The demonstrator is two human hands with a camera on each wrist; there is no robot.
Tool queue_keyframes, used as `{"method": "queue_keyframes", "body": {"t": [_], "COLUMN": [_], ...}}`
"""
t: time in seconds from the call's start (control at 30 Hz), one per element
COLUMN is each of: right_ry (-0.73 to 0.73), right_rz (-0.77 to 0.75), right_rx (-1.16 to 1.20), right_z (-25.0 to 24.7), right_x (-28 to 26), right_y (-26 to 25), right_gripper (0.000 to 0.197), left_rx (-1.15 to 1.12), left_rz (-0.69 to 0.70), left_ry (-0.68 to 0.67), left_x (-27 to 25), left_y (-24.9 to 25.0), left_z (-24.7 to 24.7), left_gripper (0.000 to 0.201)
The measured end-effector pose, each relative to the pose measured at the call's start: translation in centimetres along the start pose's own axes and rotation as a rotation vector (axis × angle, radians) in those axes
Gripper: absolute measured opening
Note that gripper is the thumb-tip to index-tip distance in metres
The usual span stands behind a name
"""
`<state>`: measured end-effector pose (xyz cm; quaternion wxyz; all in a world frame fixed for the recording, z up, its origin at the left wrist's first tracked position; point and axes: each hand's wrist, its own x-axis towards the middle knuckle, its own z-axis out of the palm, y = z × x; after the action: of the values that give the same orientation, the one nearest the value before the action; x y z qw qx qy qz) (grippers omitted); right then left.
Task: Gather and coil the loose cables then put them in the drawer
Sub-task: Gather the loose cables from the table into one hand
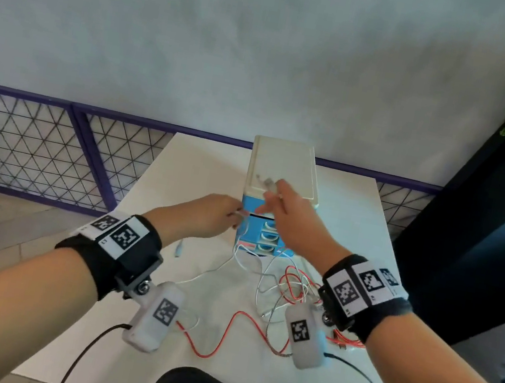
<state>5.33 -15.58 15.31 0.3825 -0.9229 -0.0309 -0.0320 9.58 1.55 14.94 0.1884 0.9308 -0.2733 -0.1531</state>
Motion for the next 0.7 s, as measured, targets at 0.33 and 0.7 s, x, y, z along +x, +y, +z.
{"method": "queue_keyframes", "body": {"t": [0.33, 0.7], "right_ry": [-0.047, -0.031], "right_rz": [0.090, 0.064], "right_rx": [0.312, -0.386], "right_z": [-0.2, -1.9], "right_x": [-0.4, -0.1], "right_y": [0.9, 4.1], "right_gripper": [0.023, 0.014], "left_rx": [-0.432, -0.227], "left_rz": [0.004, -0.071], "left_ry": [-0.162, -0.148], "left_x": [-1.3, -3.4], "left_y": [0.2, -2.9], "left_z": [-1.7, -0.6], "left_gripper": [0.025, 0.020]}}
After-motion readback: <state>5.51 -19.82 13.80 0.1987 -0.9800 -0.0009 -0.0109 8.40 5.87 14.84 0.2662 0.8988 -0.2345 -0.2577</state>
